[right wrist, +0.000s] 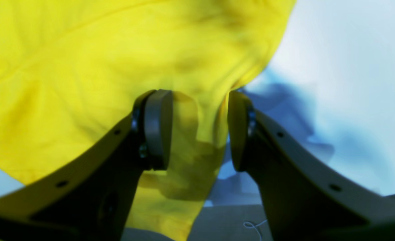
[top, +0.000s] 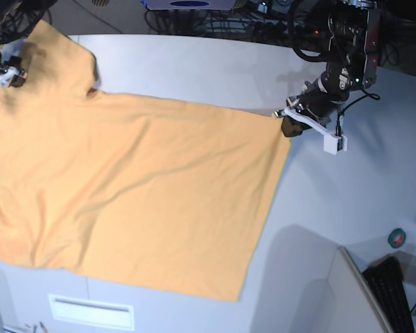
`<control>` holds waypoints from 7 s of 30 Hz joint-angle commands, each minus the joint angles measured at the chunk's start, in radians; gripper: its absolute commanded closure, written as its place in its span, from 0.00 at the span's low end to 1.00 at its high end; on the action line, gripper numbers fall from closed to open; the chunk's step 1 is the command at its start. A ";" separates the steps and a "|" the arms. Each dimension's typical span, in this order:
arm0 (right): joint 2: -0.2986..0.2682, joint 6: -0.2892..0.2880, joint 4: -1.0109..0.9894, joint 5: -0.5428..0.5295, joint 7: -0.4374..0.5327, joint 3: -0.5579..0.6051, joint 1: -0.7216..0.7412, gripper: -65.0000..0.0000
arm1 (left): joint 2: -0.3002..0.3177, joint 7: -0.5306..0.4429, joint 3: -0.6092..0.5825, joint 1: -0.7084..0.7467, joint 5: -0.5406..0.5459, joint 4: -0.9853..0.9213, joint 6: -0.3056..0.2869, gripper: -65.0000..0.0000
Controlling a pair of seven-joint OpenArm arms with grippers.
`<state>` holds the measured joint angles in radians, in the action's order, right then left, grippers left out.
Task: Layout the t-shirt on the table in an organized manner, then fold the t-shirt properly
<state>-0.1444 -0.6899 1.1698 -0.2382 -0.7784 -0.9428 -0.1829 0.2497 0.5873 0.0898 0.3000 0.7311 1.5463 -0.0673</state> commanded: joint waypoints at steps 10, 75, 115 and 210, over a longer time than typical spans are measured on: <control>0.009 -0.008 -0.009 0.024 -0.056 0.000 -0.007 1.00 | 0.007 -0.016 0.003 0.003 0.006 0.015 -0.007 1.00; -0.163 -0.008 0.186 0.032 -0.112 0.198 0.279 1.00 | -0.029 0.204 0.069 -0.221 0.008 0.032 -0.006 1.00; -0.214 0.034 -0.017 0.030 0.055 0.178 0.346 0.61 | -0.056 0.092 0.012 -0.371 0.008 -0.154 -0.004 0.22; -0.229 0.169 -0.316 0.032 0.282 0.110 0.159 1.00 | -0.063 -0.080 -0.074 -0.252 -0.199 -0.418 -0.010 1.00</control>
<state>-0.3496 -0.5247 0.8436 -0.2207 -0.4850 -0.8272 -0.0216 0.1795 0.4515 0.0151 0.0322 0.5541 1.1313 -0.1020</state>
